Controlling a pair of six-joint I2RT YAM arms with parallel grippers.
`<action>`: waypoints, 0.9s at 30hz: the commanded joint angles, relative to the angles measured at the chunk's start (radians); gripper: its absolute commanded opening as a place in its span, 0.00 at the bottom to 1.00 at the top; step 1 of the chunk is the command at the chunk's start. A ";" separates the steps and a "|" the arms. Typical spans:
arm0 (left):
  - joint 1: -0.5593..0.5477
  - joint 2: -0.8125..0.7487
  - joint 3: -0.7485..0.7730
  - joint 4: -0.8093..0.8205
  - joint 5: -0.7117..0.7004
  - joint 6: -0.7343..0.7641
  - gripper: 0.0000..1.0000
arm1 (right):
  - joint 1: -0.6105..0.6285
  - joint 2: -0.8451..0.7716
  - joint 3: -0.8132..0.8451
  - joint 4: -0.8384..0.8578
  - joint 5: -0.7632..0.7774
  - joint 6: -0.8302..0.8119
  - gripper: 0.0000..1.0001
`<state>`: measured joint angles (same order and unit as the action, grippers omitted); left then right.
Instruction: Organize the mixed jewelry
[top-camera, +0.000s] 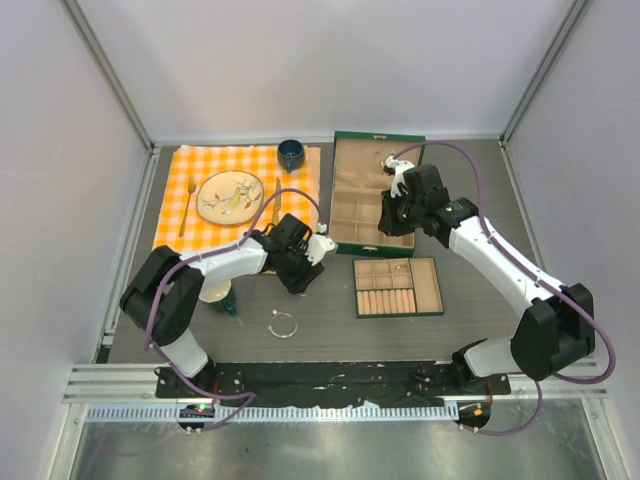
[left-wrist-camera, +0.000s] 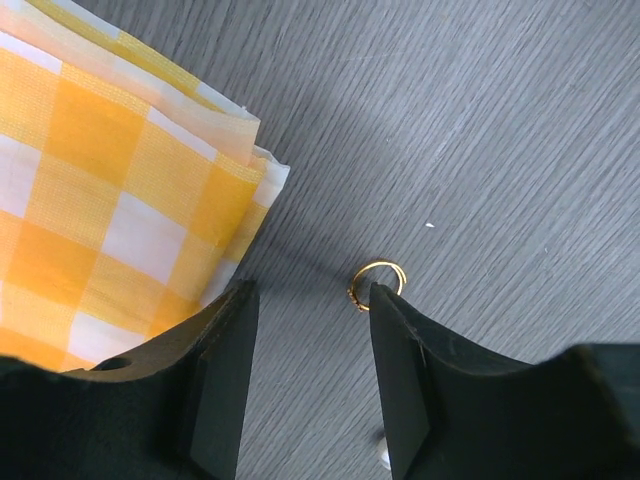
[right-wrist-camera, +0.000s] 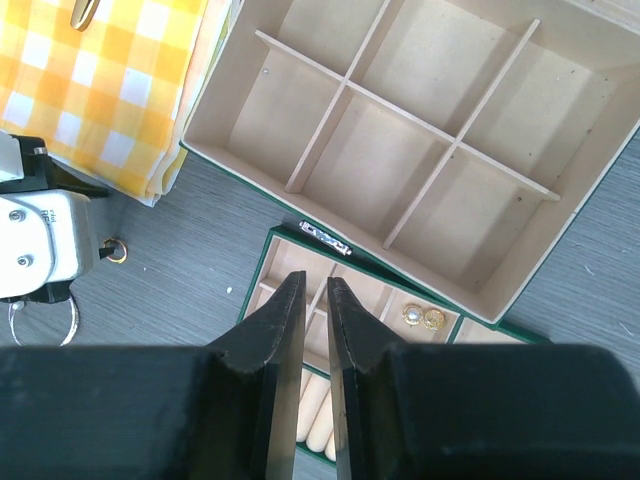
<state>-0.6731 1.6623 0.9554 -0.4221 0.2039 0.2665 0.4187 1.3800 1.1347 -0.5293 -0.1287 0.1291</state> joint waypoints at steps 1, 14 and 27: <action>-0.003 -0.010 0.042 -0.007 0.028 -0.023 0.52 | 0.000 -0.036 0.000 0.041 -0.002 -0.011 0.20; -0.003 -0.001 0.034 -0.012 0.035 -0.023 0.50 | 0.002 -0.048 -0.015 0.049 0.000 -0.011 0.20; -0.010 0.031 0.037 0.002 0.025 -0.035 0.47 | 0.000 -0.065 -0.024 0.052 0.003 -0.011 0.19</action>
<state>-0.6785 1.6783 0.9676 -0.4213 0.2245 0.2417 0.4187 1.3651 1.1160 -0.5190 -0.1291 0.1287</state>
